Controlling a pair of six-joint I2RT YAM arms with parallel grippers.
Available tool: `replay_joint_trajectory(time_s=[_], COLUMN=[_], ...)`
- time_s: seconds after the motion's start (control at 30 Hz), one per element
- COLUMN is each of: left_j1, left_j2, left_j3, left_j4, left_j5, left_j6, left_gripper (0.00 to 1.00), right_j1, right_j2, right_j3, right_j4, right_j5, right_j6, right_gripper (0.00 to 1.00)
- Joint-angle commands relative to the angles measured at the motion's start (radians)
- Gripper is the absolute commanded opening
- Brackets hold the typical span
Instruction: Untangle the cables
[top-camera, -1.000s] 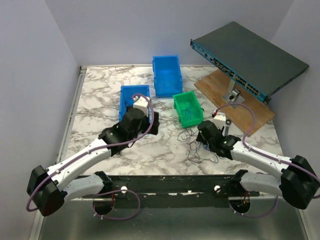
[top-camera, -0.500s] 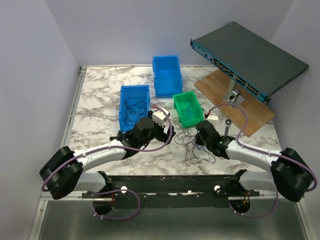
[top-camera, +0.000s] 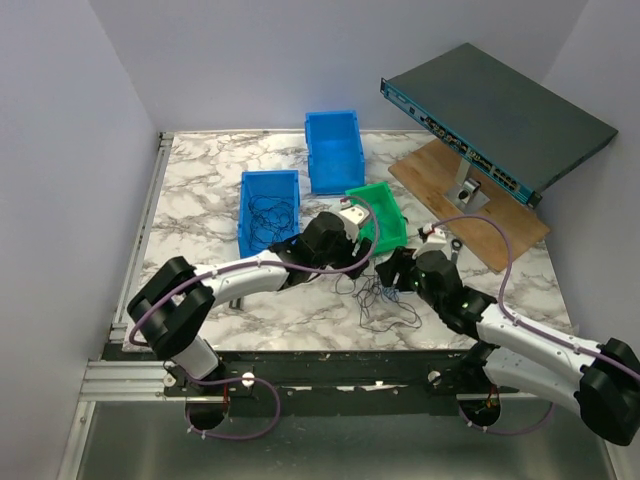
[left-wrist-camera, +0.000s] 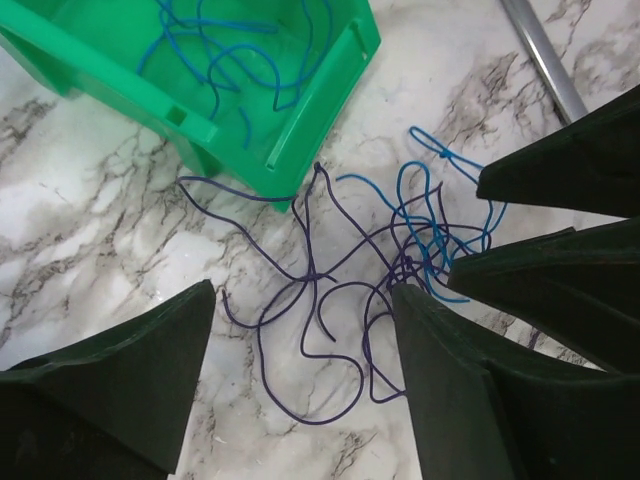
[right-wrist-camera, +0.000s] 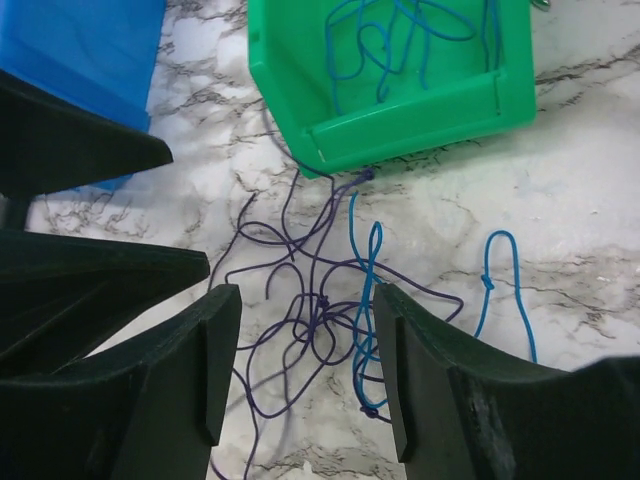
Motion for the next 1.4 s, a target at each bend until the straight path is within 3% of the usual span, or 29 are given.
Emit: replay_joint_trajectory(time_s=[0.0, 0.23, 0.53, 0.6, 0.67, 0.77, 0.87, 1.03, 1.1, 1.13, 1.23, 1.3, 1.37], left_j1=[-0.005, -0.01, -0.01, -0.01, -0.009, -0.009, -0.009, -0.007, -0.006, -0.006, -0.004, -0.004, -0.004], left_j2=[0.06, 0.092, 0.246, 0.264, 0.27, 0.27, 0.235, 0.054, -0.038, -0.068, -0.127, -0.154, -0.185], left_j3=[0.069, 0.078, 0.215, 0.23, 0.236, 0.243, 0.222, 0.068, -0.004, -0.029, -0.069, -0.086, -0.106], left_j4=[-0.136, -0.246, -0.401, -0.42, -0.425, -0.43, -0.415, -0.264, -0.191, -0.167, -0.123, -0.105, -0.082], left_j5=[0.008, -0.003, -0.01, -0.023, -0.031, -0.034, -0.057, -0.127, -0.139, -0.144, -0.144, -0.141, -0.137], left_j6=[-0.003, 0.05, 0.044, 0.04, 0.037, 0.036, 0.029, 0.01, 0.011, 0.014, 0.029, 0.032, 0.037], left_gripper=[0.69, 0.64, 0.62, 0.56, 0.41, 0.01, 0.0, 0.0, 0.0, 0.0, 0.0, 0.0, 0.0], right_j1=[-0.001, -0.001, -0.002, -0.001, -0.002, -0.001, -0.001, -0.002, -0.003, -0.003, -0.003, -0.004, -0.004], right_j2=[-0.001, 0.12, 0.298, 0.32, 0.325, 0.295, 0.241, 0.149, 0.111, 0.097, 0.069, 0.065, 0.071], right_j3=[0.036, 0.116, 0.18, 0.188, 0.188, 0.176, 0.162, 0.149, 0.143, 0.142, 0.137, 0.142, 0.143], right_j4=[-0.105, -0.214, -0.168, -0.167, -0.167, -0.175, -0.214, -0.323, -0.324, -0.322, -0.266, -0.245, -0.221], right_j5=[0.117, 0.15, 0.138, 0.148, 0.167, 0.201, 0.274, 0.417, 0.386, 0.365, 0.196, 0.083, -0.028], right_j6=[0.023, 0.031, 0.041, 0.05, 0.064, 0.082, 0.117, 0.206, 0.178, 0.157, 0.03, -0.032, -0.083], right_gripper=[0.62, 0.5, 0.46, 0.4, 0.32, 0.18, 0.07, 0.04, 0.09, 0.17, 0.7, 0.82, 0.86])
